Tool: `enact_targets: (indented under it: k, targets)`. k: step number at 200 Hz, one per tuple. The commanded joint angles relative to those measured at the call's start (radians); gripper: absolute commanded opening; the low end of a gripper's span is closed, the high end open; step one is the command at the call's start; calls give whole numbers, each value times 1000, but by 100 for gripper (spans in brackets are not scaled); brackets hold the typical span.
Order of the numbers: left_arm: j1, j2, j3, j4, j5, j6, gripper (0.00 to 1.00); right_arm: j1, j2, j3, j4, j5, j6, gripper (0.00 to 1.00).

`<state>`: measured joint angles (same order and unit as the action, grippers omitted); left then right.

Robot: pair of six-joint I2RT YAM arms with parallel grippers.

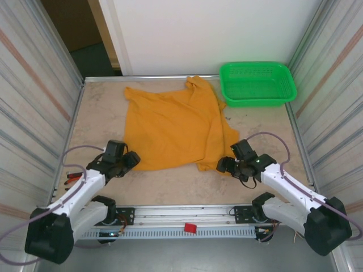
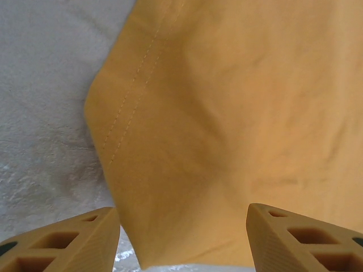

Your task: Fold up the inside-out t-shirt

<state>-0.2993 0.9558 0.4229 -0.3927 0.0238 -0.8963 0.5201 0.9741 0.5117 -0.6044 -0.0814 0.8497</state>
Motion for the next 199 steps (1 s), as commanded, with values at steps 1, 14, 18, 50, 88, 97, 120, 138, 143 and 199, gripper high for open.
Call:
enact_targets:
  k: [1,14,18,50,88,97,120,138,143,199]
  targets:
    - [-9,49,3,83,-40,-19,61,9,54,-4,87,35,41,77]
    - [-9,88,4,111,-51,-11,61,9,89,10,104,37,27,68]
    - [-9,97,5,120,-55,-10,61,9,99,16,108,38,20,63]
    - [0,190,75,140,-62,105,27,6,92,84,65,44,-41,0]
    - [2,144,280,-40,-71,304,0,-17,-85,209,-90,67,-82,0]
    - [3,130,333,-84,-76,349,0,-30,-111,239,-123,68,-88,0]
    - [22,151,464,-174,-39,450,1,-68,-121,294,-164,43,-110,0]
    - [34,200,537,-229,-10,506,11,-76,-106,306,-162,46,-119,0]
    - [40,212,549,-233,-4,515,14,-79,-99,305,-157,50,-123,0]
    - [149,422,598,-88,114,517,35,-244,70,305,5,-24,-138,0]
